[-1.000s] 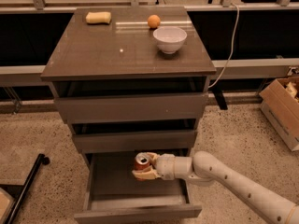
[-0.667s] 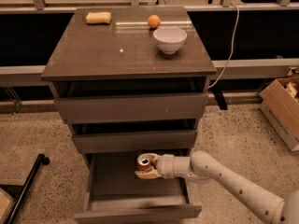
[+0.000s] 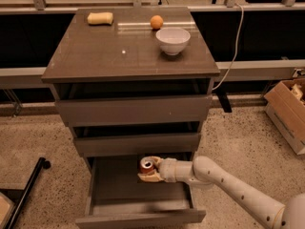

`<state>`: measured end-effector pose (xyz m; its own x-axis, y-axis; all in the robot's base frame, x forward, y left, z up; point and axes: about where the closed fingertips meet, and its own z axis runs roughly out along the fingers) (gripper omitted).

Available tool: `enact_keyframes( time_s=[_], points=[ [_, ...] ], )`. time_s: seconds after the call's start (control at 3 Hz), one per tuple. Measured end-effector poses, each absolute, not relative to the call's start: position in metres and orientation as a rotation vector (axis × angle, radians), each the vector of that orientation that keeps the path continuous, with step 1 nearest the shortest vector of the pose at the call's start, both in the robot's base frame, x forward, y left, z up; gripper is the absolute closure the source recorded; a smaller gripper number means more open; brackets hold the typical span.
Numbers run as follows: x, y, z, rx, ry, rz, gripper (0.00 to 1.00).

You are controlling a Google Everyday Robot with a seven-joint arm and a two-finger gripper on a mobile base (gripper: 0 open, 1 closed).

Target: Place coke can into bottom drawer

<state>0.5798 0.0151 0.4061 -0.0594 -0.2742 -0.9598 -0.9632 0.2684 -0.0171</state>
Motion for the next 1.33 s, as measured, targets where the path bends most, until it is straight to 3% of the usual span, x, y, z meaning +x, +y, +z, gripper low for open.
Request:
enact_keyframes(
  time_s=[1.0, 1.33],
  points=[
    [0.605, -0.013, 0.244, -1.11, 1.685, 0.713, 1.0],
    [0.61, -0.013, 0.204, -1.06, 1.71, 0.732, 0.81]
  ],
)
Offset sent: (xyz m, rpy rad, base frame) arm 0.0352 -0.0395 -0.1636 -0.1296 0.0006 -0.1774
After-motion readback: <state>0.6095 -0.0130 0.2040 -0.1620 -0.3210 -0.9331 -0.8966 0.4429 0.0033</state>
